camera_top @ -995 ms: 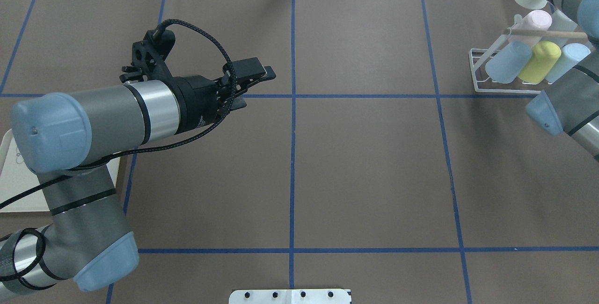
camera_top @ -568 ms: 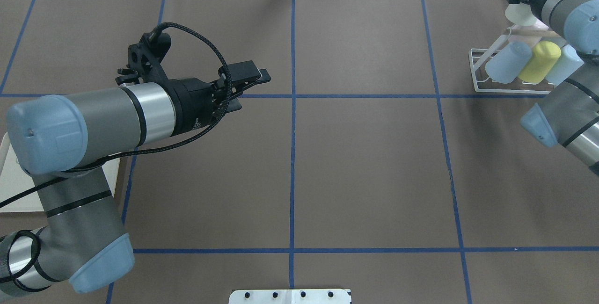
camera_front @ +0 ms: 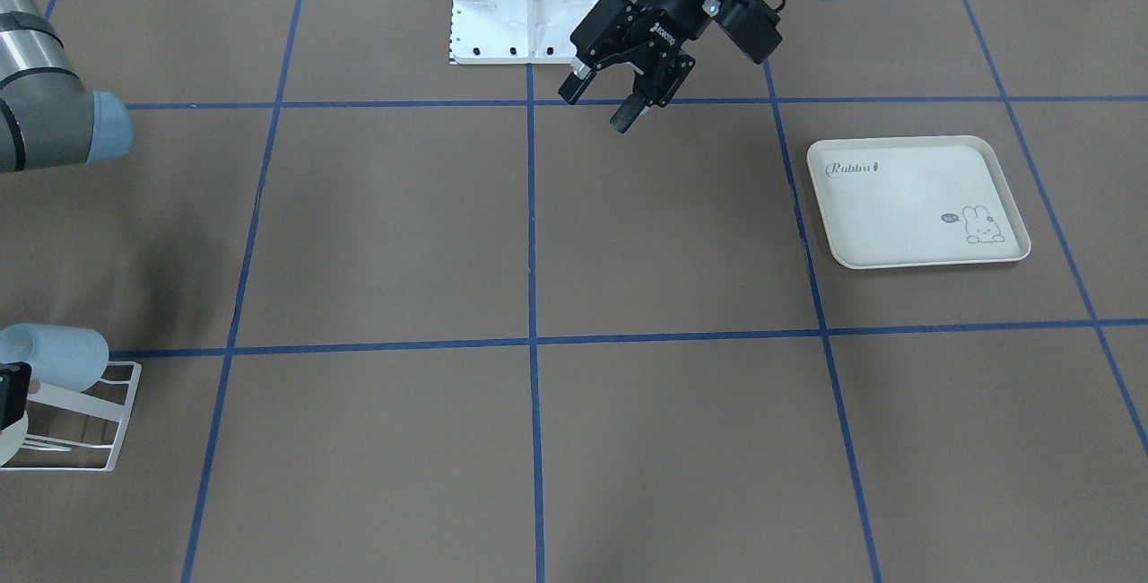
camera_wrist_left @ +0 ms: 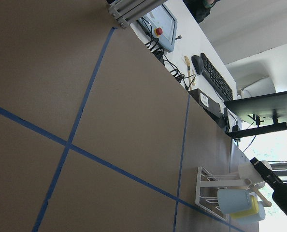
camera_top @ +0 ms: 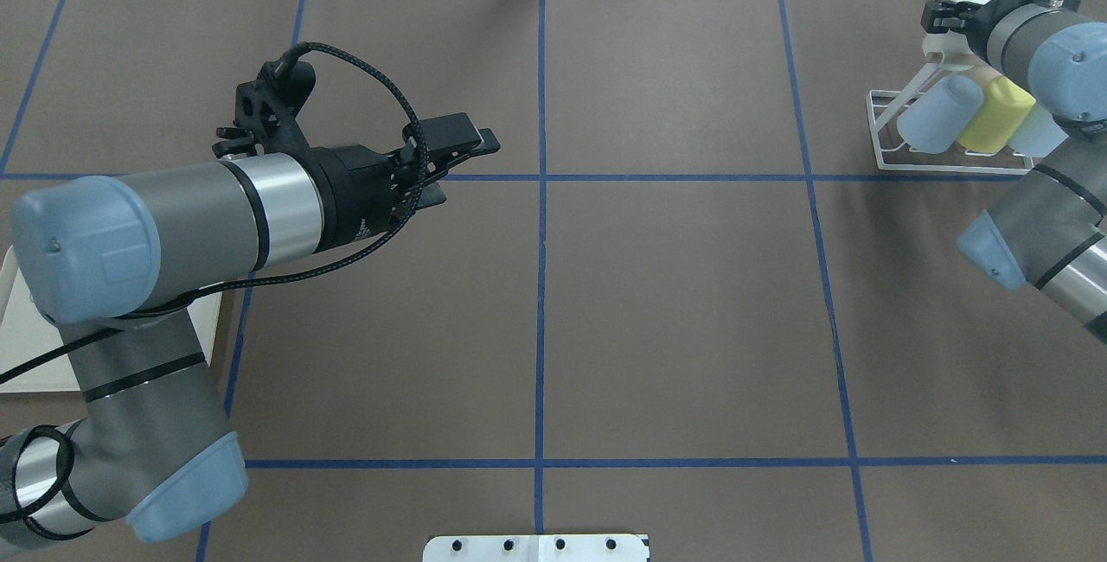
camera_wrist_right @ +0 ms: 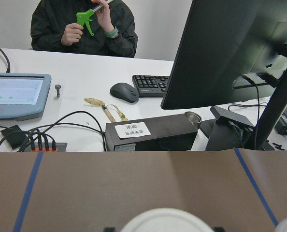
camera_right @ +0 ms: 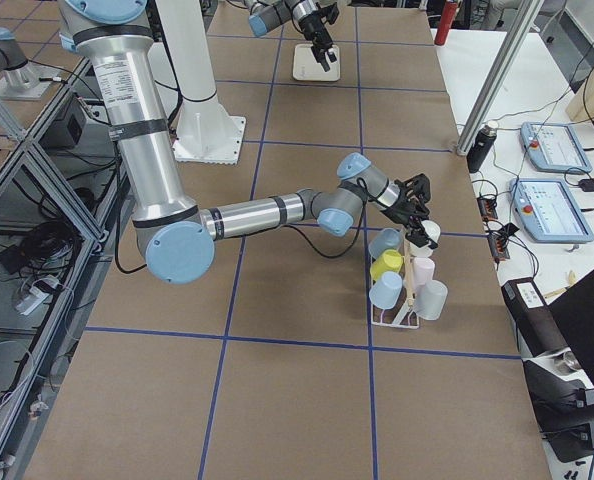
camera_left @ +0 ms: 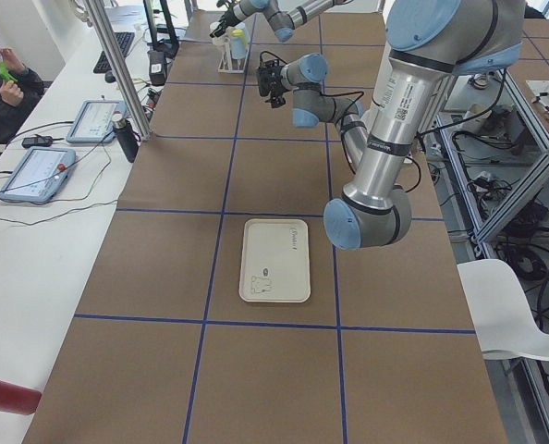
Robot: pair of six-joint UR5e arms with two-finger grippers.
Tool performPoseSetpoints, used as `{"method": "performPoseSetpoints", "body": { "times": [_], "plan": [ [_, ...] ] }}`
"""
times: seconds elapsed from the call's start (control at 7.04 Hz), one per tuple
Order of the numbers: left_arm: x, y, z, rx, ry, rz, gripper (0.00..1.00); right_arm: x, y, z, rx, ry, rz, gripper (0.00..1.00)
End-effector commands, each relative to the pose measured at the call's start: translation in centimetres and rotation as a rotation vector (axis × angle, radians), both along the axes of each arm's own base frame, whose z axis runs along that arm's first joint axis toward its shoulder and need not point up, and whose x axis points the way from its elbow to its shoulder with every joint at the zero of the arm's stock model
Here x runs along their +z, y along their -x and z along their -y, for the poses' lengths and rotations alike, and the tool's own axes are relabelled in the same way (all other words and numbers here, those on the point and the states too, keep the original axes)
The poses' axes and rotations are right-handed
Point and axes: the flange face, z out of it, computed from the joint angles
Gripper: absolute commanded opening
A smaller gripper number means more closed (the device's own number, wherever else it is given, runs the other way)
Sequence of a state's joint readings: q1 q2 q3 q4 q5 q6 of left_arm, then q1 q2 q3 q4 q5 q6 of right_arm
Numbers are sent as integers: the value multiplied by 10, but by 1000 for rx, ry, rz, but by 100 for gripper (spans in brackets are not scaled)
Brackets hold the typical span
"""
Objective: Transfer IKEA cup to right arm and place on rack
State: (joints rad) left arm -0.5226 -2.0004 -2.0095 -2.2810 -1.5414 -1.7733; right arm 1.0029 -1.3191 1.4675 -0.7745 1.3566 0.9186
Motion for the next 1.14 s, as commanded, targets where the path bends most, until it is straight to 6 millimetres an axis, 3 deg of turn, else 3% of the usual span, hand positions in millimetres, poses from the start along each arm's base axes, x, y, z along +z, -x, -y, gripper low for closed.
{"method": "performPoseSetpoints", "body": {
  "times": [0.0, 0.43, 0.99],
  "plan": [
    [-1, 1, 0, 3, -1, -1, 100, -3, 5, -1, -11, -3, 4, 0],
    [-5, 5, -4, 4, -6, -14, 100, -9, 3, -2, -11, -15, 10, 0],
    [-5, 5, -4, 5, -5, -15, 100, -2, 3, -3, -9, -5, 2, 0]
  ]
}}
